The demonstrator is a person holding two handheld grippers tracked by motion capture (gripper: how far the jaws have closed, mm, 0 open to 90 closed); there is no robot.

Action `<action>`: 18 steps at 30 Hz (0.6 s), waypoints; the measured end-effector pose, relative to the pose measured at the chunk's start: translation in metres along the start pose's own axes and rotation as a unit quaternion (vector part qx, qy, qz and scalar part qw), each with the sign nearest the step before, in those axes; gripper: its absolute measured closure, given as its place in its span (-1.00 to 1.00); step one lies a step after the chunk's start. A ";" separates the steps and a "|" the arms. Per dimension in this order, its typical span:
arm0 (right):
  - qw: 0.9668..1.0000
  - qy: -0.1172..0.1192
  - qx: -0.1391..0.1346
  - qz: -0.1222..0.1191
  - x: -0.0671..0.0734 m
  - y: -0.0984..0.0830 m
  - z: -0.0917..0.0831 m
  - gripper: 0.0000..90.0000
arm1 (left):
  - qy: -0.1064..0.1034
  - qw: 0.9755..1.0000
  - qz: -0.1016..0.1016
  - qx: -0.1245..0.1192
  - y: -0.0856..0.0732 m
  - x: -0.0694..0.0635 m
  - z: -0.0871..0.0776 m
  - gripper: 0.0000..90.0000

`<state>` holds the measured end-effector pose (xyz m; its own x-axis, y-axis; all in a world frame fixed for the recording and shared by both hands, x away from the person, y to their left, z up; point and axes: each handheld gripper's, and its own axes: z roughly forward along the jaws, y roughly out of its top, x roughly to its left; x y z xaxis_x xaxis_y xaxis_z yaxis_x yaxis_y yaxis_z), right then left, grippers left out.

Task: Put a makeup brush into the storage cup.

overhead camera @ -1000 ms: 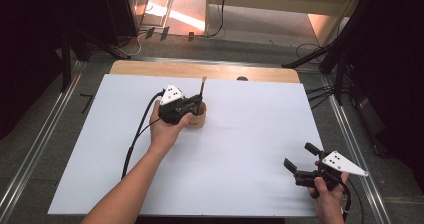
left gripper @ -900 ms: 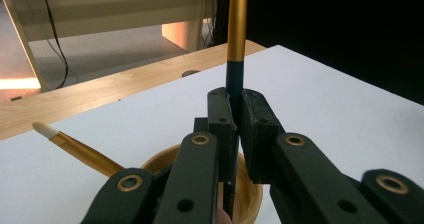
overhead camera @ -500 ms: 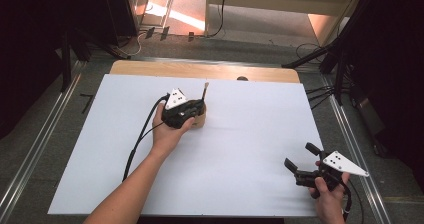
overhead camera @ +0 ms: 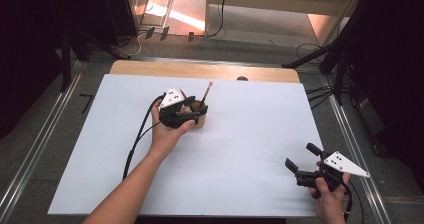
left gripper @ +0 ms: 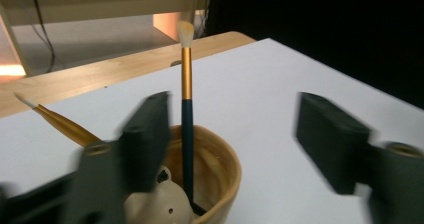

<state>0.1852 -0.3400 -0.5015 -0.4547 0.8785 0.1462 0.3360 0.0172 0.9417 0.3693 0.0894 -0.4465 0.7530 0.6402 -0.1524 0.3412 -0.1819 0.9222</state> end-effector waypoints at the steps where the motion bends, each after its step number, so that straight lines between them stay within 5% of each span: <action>1: 1.000 -0.001 0.000 0.000 0.000 0.000 0.000 -1.00 | -0.011 1.000 -0.010 -0.002 0.001 0.001 -0.002 -0.54; 4: 1.000 -0.002 0.001 -0.001 0.000 0.000 0.000 -1.00 | -0.034 0.999 -0.001 0.000 0.002 0.001 -0.007 -1.00; 18: 1.000 -0.008 -0.002 0.000 0.000 0.000 -0.005 -1.00 | -0.031 1.000 0.002 -0.003 -0.004 0.004 -0.028 -1.00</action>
<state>0.1808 -0.3425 -0.5003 -0.4416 0.8859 0.1423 0.3339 0.0150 0.9425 0.3550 0.1139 -0.4408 0.7881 0.5914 -0.1705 0.3353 -0.1801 0.9247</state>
